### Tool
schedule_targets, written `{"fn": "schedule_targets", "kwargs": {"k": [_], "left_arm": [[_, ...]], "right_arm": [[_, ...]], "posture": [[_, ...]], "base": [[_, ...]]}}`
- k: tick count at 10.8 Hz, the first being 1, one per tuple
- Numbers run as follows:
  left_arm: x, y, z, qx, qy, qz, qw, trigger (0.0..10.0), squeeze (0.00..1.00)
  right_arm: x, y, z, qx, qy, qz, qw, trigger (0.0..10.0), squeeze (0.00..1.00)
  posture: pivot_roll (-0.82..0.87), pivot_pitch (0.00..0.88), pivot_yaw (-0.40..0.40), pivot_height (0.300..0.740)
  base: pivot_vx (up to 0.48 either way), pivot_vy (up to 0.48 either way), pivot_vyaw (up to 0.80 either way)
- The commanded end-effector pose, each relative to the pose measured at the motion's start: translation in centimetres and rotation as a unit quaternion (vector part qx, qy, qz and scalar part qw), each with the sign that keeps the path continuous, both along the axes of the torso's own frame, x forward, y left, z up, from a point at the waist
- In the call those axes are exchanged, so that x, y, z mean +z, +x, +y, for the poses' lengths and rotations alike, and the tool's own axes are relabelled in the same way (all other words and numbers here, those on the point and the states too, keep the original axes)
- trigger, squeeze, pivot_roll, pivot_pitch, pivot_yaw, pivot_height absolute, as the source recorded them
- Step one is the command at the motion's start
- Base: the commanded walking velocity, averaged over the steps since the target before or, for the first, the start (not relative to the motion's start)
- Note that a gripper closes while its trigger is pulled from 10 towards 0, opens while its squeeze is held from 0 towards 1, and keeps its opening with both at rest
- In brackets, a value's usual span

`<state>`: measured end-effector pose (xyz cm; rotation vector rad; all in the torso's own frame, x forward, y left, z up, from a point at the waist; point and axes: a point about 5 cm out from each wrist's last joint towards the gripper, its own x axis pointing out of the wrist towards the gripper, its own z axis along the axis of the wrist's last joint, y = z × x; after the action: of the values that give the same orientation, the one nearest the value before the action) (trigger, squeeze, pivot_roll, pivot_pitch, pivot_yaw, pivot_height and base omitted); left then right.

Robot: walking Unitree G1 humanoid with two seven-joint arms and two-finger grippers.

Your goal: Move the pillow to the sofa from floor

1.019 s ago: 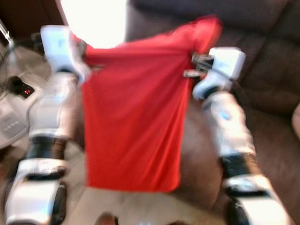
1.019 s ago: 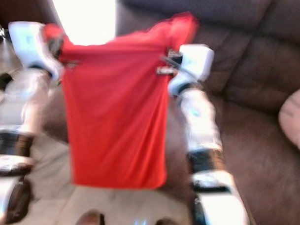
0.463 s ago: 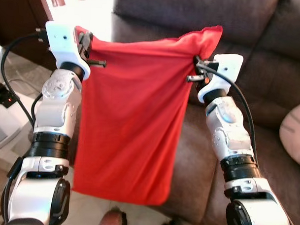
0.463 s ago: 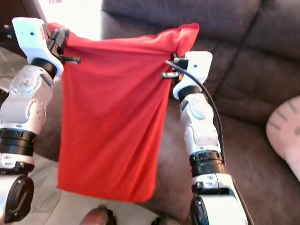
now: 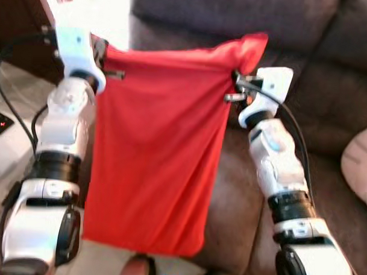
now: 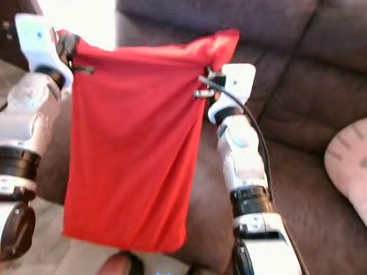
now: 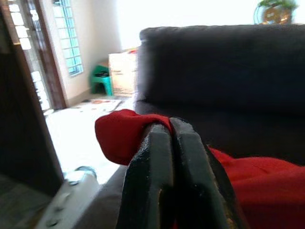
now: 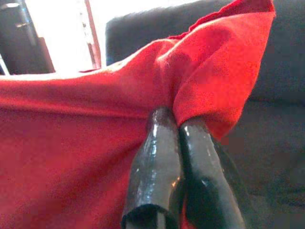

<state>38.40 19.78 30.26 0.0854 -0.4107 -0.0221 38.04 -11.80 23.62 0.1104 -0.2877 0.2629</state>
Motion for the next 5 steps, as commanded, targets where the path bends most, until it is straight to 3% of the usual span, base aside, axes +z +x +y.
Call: {"fn": "schedule_targets", "kwargs": {"k": [1, 5], "left_arm": [[2.8, -0.9, 1.6, 0.033, -0.002, -0.064, 0.997, 10.0, 0.0], [4.0, -1.0, 1.9, 0.041, 0.009, -0.083, 0.996, 10.0, 0.0]], "right_arm": [[1.6, -0.1, -1.3, -0.024, 0.014, -0.031, 0.999, 10.0, 0.0], [1.4, -0.2, -1.0, -0.017, 0.013, -0.028, 0.999, 10.0, 0.0]], "posture": [[0.13, 0.163, -0.01, 0.703], [0.14, 0.167, -0.01, 0.703]], "base": [[0.352, 0.0, 0.0], [0.356, 0.0, 0.0]]}}
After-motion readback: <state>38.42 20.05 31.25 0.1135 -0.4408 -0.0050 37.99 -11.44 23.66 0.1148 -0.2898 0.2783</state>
